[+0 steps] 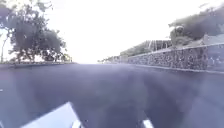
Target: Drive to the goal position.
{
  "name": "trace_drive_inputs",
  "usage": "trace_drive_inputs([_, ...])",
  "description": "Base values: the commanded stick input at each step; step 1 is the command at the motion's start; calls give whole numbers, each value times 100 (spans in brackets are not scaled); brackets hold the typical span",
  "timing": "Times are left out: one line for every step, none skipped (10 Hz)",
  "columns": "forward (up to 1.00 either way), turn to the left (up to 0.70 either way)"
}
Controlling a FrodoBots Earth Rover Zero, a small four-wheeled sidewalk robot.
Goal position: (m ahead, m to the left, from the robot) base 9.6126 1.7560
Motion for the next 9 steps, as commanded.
trace_drive_inputs([70, 0])
trace_drive_inputs([70, 0])
trace_drive_inputs([70, 0])
trace_drive_inputs([70, 0])
trace_drive_inputs([70, 0])
trace_drive_inputs([70, 0])
trace_drive_inputs([70, 0])
trace_drive_inputs([70, 0])
trace_drive_inputs([70, 0])
